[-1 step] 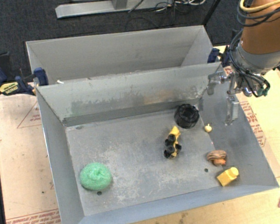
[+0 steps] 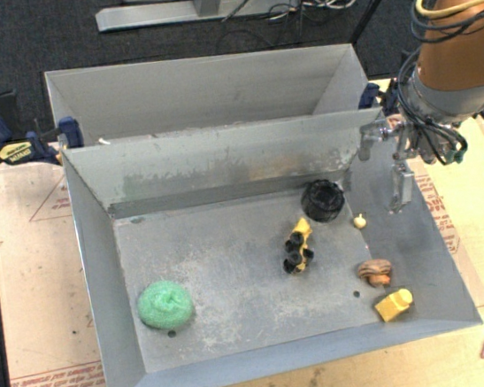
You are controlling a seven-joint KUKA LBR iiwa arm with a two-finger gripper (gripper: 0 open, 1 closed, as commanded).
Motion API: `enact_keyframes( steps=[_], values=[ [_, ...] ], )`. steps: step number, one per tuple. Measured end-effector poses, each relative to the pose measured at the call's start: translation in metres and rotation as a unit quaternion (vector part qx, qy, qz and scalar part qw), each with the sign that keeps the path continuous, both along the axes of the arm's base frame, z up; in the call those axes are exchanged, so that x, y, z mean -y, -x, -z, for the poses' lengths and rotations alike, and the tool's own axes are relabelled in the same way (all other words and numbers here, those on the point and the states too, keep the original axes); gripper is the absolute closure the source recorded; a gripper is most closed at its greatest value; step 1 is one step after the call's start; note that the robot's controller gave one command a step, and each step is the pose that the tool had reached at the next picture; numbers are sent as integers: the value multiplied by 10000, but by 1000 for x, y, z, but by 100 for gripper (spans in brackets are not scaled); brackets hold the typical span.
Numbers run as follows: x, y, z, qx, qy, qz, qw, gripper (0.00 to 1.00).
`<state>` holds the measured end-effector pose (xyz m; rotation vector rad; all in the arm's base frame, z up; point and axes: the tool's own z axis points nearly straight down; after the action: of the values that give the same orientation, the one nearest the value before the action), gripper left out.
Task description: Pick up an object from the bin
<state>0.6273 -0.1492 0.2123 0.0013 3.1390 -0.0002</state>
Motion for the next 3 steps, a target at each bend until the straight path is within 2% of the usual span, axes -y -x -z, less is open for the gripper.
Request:
enact_keyframes(
  steps=[1,2,3],
  values=[
    [-18,-6,49,25,7,-369,9993,0],
    [-38,1,70,-22,-11,61,10000,0],
    [-42,1,73,7,-10,351,9994,0]
  ],
)
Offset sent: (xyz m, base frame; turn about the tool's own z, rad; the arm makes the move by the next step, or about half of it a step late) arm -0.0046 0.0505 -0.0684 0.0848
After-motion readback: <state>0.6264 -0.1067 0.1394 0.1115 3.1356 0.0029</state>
